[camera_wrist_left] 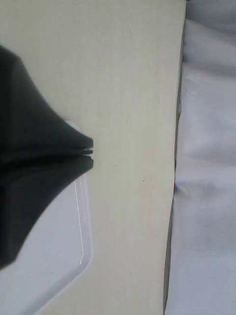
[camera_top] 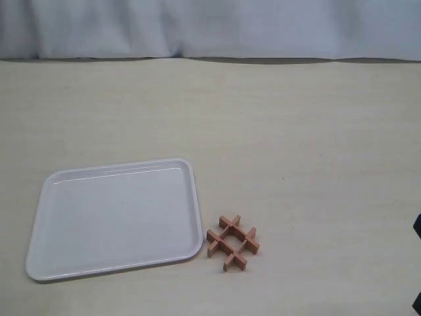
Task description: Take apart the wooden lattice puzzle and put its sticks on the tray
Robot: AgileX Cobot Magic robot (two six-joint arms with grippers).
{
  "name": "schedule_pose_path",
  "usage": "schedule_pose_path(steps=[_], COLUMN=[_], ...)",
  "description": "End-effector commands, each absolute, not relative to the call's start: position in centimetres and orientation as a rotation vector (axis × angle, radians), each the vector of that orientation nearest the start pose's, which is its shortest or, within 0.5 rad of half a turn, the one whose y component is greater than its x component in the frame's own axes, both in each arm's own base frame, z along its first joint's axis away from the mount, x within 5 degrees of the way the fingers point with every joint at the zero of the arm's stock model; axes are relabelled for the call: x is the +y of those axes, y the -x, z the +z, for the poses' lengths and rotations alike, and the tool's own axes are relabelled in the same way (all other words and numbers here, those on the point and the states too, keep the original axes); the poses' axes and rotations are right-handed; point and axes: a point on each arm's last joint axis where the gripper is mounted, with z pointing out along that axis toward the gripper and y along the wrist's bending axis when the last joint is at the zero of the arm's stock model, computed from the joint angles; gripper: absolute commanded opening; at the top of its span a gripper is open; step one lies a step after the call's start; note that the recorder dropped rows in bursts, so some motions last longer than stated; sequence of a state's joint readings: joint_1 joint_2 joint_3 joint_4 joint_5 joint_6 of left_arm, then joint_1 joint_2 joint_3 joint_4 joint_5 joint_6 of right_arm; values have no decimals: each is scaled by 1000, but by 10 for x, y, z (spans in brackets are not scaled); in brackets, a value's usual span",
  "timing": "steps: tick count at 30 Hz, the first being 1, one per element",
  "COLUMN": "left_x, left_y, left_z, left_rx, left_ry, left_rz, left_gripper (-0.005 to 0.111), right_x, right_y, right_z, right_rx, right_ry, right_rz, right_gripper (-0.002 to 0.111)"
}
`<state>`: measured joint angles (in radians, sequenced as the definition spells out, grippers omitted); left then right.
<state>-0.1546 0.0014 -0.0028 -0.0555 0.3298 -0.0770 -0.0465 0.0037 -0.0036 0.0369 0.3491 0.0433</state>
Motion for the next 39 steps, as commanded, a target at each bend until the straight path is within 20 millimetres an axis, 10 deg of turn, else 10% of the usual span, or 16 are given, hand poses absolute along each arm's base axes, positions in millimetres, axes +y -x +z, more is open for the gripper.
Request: schedule_pose_path(steps=[1, 10, 23, 32, 39], left_x=[-10, -10, -10, -10, -10], left_y=[-53, -53, -53, -53, -53], left_z=[184, 184, 184, 184, 184], left_rx=[1812, 1812, 1809, 1809, 1809], left_ry=[-31, -31, -31, -31, -31], left_rz=[-221, -221, -221, -221, -221], left_gripper=[0, 0, 0, 0, 0], right_x=[-1, -1, -3, -5, -5], right_y=[-53, -55, -52, -51, -58], right_z=[182, 188, 235, 235, 298], right_rx=[1826, 1763, 1238, 1182, 1183], right_ry=[-98, -96, -85, -395, -336], right_rz=[31, 30, 27, 420, 355], right_gripper=[6, 6, 6, 6, 5])
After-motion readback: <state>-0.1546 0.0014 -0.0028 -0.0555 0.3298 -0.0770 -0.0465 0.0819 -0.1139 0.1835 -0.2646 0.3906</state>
